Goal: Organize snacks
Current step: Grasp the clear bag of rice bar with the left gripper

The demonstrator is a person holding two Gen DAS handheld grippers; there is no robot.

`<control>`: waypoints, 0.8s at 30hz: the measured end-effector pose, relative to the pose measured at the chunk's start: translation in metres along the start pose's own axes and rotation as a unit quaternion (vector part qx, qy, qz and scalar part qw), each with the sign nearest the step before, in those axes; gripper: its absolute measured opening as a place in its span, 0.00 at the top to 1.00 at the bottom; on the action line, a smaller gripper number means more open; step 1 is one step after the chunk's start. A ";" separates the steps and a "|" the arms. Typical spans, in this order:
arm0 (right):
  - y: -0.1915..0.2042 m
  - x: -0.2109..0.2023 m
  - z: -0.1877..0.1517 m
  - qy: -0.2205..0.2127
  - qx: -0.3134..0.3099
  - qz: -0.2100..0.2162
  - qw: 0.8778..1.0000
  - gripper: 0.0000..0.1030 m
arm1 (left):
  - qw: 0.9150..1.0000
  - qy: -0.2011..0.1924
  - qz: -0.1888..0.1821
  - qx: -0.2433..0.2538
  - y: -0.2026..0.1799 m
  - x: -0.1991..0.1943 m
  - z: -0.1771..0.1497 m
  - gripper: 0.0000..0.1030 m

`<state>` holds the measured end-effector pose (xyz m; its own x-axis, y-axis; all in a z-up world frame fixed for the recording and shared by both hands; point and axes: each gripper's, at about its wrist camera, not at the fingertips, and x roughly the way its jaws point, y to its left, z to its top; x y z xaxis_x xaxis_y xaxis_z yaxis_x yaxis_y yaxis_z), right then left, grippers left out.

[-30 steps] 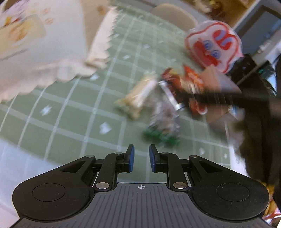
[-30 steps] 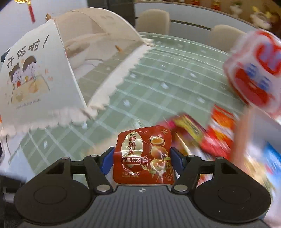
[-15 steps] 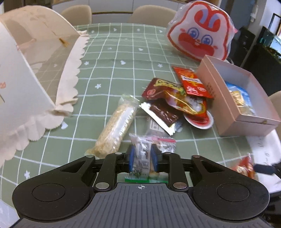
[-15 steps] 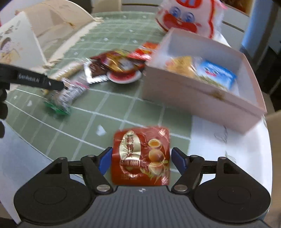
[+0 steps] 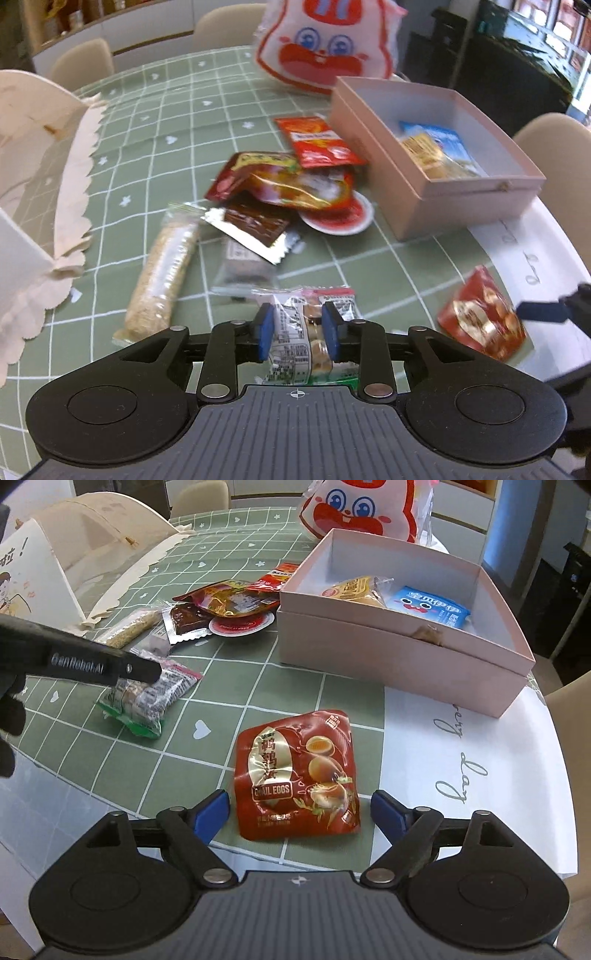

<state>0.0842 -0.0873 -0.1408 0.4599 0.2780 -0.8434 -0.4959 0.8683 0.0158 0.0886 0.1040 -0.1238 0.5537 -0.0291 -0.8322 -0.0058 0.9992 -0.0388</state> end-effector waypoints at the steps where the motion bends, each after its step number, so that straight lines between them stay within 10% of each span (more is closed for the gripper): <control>1: 0.000 0.000 0.000 0.000 0.000 0.000 1.000 0.18 | 1.000 0.002 -0.002 0.003 -0.002 -0.002 -0.002 0.68; 13: 0.002 0.001 -0.004 -0.004 -0.001 0.000 1.000 0.10 | 1.000 0.020 0.003 0.015 0.002 -0.032 -0.035 0.65; 24: 0.004 0.002 -0.012 -0.016 0.009 -0.009 1.000 0.00 | 0.999 -0.027 0.040 -0.020 0.081 -0.013 0.016 0.68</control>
<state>0.0746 -0.0877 -0.1488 0.4923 0.2758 -0.8255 -0.4741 0.8804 0.0115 0.0942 0.1853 -0.1076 0.5946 0.0532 -0.8023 -0.0850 0.9964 0.0030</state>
